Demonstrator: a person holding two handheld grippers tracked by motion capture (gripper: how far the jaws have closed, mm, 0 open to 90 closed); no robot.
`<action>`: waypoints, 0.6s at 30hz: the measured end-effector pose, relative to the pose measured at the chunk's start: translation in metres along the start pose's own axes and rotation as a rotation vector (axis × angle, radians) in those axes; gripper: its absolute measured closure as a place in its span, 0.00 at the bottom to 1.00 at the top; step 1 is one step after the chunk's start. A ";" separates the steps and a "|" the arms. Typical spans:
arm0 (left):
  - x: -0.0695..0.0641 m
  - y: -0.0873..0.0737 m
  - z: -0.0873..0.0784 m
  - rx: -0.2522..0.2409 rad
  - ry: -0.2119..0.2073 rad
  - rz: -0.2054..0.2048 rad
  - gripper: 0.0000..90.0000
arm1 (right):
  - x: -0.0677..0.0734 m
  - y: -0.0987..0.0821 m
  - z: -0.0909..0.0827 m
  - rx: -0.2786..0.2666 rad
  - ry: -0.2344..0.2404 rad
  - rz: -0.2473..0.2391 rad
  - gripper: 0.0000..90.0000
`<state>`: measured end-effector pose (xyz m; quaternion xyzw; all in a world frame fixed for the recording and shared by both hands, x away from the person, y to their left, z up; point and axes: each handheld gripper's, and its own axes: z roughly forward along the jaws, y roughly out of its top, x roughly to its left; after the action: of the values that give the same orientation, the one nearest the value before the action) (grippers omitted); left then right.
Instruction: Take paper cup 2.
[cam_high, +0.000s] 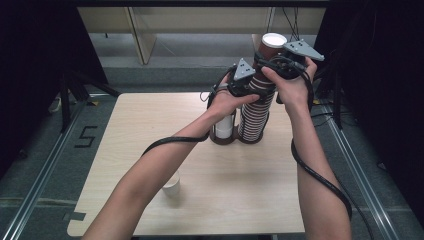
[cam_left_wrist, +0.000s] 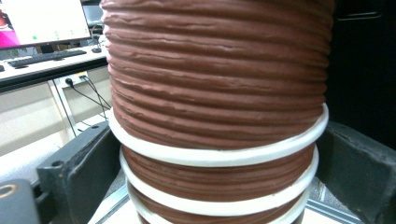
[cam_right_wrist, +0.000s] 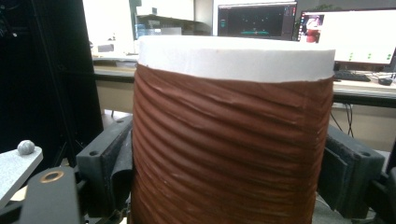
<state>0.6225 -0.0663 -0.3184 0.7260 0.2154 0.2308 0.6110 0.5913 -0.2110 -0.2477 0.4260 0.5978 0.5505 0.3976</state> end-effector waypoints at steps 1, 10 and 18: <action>0.000 0.000 0.000 0.000 -0.001 -0.001 0.04 | 0.000 0.000 0.000 -0.001 -0.001 0.007 0.20; -0.001 0.000 0.001 -0.016 -0.003 -0.028 0.04 | 0.000 0.002 -0.002 -0.017 0.004 0.022 0.22; -0.001 0.000 0.001 -0.006 -0.001 -0.020 0.04 | 0.001 0.007 -0.003 -0.033 -0.002 0.016 0.22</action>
<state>0.6224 -0.0676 -0.3185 0.7222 0.2216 0.2250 0.6154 0.5883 -0.2107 -0.2406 0.4248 0.5848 0.5631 0.4006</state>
